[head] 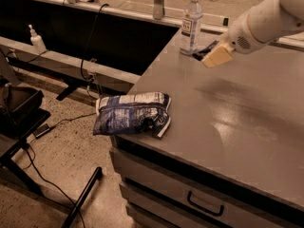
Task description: Move rxbar chocolate near blue plastic bottle
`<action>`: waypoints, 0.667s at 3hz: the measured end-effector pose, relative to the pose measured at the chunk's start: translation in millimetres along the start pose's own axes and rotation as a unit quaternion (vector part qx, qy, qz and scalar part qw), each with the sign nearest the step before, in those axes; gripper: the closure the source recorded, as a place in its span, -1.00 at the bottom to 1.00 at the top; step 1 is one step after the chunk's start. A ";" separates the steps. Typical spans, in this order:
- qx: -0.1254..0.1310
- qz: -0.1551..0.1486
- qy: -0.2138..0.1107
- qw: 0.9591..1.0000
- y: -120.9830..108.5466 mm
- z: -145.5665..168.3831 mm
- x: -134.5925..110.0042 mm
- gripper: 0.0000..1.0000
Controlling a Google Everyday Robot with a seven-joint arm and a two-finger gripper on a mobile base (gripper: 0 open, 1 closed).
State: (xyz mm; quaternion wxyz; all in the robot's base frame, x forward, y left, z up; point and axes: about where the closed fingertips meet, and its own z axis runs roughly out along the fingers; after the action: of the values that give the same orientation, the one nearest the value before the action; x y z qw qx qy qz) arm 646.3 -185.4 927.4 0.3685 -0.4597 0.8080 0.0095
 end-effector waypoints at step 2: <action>0.017 0.030 -0.009 0.999 -47.0 60.4 1.4 1.00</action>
Offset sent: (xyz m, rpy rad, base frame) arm 0.0965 -0.0171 -0.0482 0.0504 -0.0094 -0.0935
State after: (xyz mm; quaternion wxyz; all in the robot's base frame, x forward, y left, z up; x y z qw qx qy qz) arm 716.5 -192.2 897.7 0.3831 -0.4290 0.8180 0.0110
